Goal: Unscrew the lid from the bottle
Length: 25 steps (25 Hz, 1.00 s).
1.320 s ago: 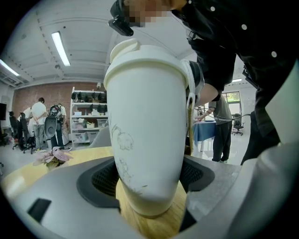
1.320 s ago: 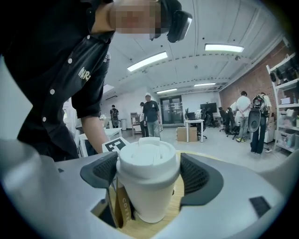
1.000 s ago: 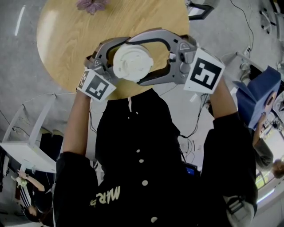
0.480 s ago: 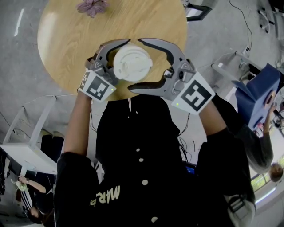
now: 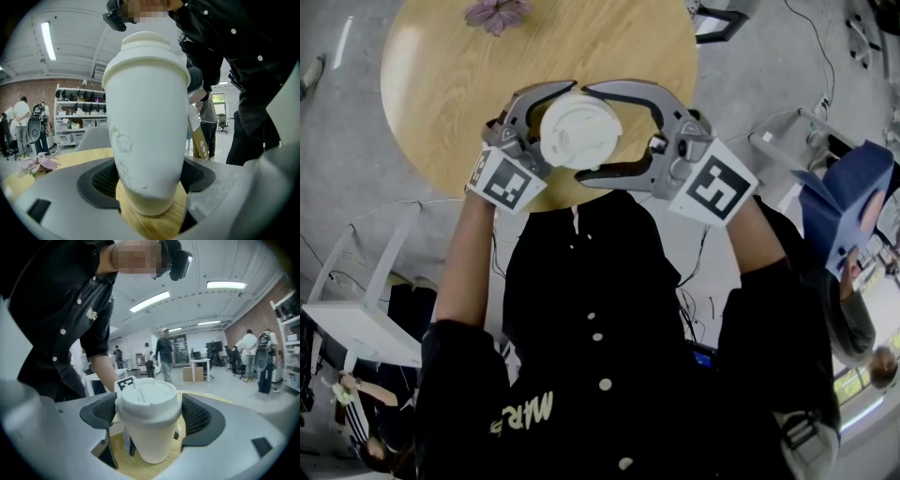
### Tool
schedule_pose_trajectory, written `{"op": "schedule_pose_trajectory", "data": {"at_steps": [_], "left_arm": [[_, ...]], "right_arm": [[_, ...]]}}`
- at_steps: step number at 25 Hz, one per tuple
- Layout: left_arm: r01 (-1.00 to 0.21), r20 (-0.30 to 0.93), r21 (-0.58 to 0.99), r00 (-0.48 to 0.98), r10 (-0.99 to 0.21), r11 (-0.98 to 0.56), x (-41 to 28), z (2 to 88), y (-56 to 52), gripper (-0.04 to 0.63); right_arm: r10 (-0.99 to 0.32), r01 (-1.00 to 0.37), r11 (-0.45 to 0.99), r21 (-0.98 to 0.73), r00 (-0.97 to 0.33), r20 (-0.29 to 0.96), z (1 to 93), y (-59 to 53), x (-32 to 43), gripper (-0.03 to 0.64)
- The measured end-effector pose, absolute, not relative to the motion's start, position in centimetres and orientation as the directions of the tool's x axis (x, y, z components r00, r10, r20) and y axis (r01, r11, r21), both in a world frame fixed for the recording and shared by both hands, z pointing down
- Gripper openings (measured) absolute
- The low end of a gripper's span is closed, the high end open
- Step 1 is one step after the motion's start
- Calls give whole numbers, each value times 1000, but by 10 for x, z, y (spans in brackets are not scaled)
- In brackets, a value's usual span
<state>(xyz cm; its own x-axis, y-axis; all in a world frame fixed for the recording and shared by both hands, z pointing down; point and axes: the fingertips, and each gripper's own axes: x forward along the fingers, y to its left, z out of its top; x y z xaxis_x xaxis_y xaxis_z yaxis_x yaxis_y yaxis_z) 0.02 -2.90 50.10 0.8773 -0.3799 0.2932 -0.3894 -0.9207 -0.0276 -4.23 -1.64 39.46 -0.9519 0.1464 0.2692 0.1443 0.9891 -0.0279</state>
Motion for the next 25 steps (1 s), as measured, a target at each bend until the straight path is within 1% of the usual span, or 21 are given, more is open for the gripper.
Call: {"op": "schedule_pose_trajectory", "data": {"at_steps": [2,4,6,9,11,13,15,18,20,23,25], "left_arm": [[-391,293,-25,877,-381,-920,-1,499,-28,376],[-390,298,-27,876,-380,-920,1,501,-30,376],[-387,308,-31,874,-377,-922,4,504,-32,376],[-384,313,-31,873,-373,-923,4,506,-33,376],[-385,312,-29,874,-374,-923,2,505,-32,376],[-385,308,-30,874,-375,-923,-2,504,-29,376],[-384,304,-32,876,-375,-923,-4,503,-27,376],[-393,298,-34,874,-385,-919,-1,503,-30,376],[-399,295,-33,872,-390,-916,2,503,-32,376],[-404,297,-31,870,-395,-914,6,502,-33,376],[-406,296,-33,869,-397,-913,6,501,-33,376]], "right_arm": [[285,285,958,-41,-918,276,393,-14,-41,426],[377,376,925,-58,-882,282,393,-16,-38,425],[427,425,903,-71,-859,282,396,-18,-34,424],[430,423,902,-87,-859,279,397,-21,-34,423],[398,383,917,-108,-871,287,397,-20,-36,443],[344,315,938,-146,-899,271,392,-17,-36,496],[231,199,969,-148,-942,245,385,-18,-39,503],[23,3,996,-85,-969,245,386,-27,-41,500],[-62,-81,994,-74,-971,231,387,-28,-40,489],[-153,-166,985,-49,-966,210,387,-32,-41,479],[-152,-163,986,-32,-965,214,389,-33,-43,472]]}}
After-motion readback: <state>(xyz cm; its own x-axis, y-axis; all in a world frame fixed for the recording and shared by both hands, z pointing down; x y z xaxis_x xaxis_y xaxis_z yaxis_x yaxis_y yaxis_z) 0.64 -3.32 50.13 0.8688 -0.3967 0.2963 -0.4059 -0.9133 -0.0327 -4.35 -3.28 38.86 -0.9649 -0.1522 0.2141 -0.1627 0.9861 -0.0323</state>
